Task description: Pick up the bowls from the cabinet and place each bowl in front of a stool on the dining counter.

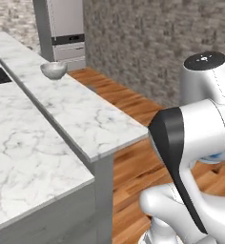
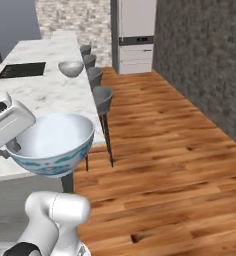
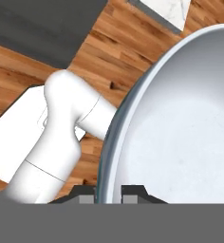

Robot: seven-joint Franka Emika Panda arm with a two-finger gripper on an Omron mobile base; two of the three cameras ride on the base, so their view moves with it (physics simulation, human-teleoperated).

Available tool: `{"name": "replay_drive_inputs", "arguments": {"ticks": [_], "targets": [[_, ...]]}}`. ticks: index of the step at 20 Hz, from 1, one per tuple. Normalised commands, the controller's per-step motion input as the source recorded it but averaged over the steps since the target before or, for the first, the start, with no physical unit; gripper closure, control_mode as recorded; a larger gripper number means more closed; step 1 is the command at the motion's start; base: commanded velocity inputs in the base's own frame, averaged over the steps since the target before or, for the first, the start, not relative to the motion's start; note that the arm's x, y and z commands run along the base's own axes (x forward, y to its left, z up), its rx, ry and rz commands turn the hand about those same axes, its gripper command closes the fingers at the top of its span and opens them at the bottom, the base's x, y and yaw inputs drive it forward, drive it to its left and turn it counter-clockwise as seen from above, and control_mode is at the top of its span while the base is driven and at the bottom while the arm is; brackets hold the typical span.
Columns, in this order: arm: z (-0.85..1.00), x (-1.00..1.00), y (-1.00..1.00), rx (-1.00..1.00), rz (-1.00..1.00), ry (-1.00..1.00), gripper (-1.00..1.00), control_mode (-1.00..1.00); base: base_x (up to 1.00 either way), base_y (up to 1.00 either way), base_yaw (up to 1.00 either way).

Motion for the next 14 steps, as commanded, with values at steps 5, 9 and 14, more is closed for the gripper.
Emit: {"name": "replay_drive_inputs", "arguments": {"ticks": [5,9,14], "targets": [[0.00,0.00,0.00,0.00,0.00,0.00,1.00,1.00,0.94,-1.00,0.00],[0.00,0.00,0.00,0.00,0.00,0.00,1.00,1.00,1.00,-1.00,0.01],[0.00,0.00,0.00,0.00,0.00,0.00,1.00,1.00,1.00,-1.00,0.09]]}}
